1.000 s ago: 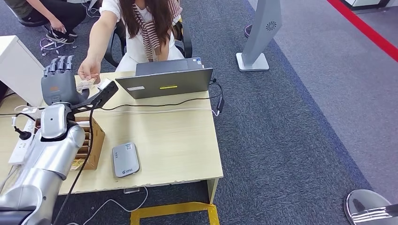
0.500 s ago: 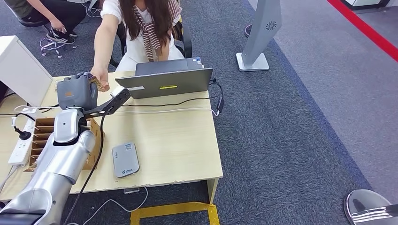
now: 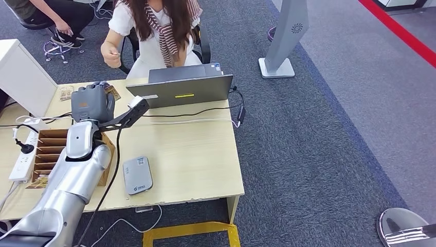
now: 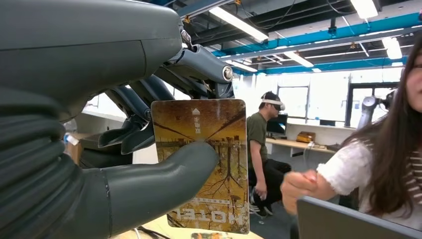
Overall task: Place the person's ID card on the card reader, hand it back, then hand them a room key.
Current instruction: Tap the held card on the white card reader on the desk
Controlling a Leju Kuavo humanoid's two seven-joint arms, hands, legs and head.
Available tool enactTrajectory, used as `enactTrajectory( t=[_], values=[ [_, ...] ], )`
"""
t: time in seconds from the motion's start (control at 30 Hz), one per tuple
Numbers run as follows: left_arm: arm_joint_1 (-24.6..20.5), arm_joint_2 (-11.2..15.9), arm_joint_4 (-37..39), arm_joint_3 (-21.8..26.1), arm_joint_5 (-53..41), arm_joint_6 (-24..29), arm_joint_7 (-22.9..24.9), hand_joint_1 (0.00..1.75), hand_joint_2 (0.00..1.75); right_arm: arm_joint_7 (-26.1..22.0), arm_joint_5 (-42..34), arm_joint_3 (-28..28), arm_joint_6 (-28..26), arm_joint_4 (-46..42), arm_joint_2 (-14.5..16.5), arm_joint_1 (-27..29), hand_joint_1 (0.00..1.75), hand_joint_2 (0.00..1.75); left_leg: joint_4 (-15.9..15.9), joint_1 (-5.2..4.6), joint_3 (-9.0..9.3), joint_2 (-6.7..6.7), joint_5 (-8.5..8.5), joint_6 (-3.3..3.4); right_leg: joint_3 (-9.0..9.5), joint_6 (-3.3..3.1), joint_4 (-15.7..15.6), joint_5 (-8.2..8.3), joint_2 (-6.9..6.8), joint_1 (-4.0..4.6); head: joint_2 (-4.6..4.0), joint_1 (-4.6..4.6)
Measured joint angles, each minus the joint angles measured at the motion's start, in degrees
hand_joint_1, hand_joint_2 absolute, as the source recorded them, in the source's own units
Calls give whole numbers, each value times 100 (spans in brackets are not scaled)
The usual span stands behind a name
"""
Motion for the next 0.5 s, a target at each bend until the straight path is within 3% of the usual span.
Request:
enactTrajectory(
  t=[0.13, 0.33, 0.5],
  values=[
    [415, 6, -387, -15, 360, 124, -415, 175, 175, 2, -52, 11, -48, 0, 11, 12, 0, 175, -1, 0, 0, 5, -2, 1, 1, 0, 0, -2, 4, 0, 0, -1],
    [1782, 243, -2018, -313, 665, -134, -506, 175, 175, 5, -171, 1, -121, 7, 27, 85, 0, 175, -2, 0, -2, 4, -12, 10, -2, 1, 0, -16, 1, 0, 0, -1],
    [2189, 387, -2673, -422, 717, -212, -490, 175, 175, 4, -176, -3, -123, 11, 27, 98, 0, 175, -2, 0, -6, 0, -12, 10, -2, 3, 0, -18, -2, 0, 0, 0]
  ],
)
